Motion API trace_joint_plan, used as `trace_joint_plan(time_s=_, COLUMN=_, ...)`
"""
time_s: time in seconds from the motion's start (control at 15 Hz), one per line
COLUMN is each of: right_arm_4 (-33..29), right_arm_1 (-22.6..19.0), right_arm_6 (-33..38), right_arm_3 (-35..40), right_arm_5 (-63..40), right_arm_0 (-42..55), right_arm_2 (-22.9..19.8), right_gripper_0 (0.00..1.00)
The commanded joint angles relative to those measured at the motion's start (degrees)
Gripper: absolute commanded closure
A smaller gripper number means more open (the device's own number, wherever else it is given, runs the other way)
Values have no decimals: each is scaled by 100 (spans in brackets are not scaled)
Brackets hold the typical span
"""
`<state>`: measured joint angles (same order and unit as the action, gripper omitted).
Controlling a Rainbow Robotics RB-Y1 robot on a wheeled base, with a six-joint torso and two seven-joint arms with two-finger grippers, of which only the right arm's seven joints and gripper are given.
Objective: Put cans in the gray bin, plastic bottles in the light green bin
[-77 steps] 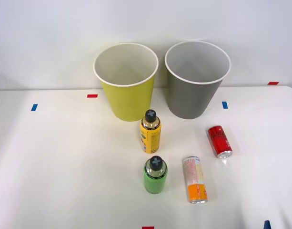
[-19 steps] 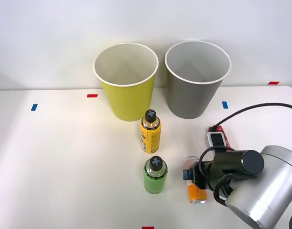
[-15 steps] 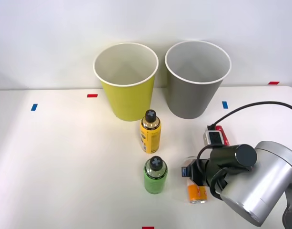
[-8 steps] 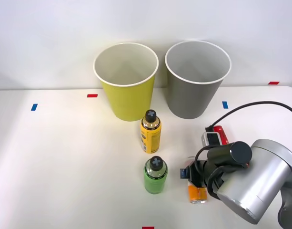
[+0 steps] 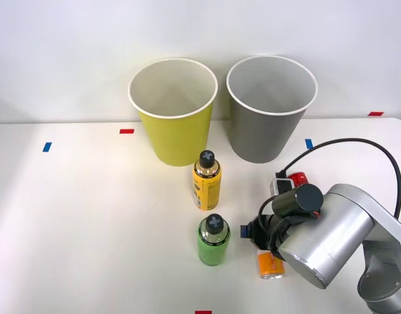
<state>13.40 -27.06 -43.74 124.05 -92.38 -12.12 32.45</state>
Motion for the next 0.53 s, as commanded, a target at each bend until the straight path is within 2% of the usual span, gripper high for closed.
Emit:
trace_joint_plan(time_s=0.07, right_arm_4=5, right_arm_1=-36, right_arm_6=6, right_arm_3=-4, right_arm_5=1, right_arm_0=8, right_arm_2=-2, right_gripper_0=20)
trace_joint_plan(time_s=0.53, right_arm_4=-171, right_arm_1=237, right_arm_6=-100, right_arm_3=-390, right_arm_5=36, right_arm_0=-18, right_arm_2=-55, right_gripper_0=20)
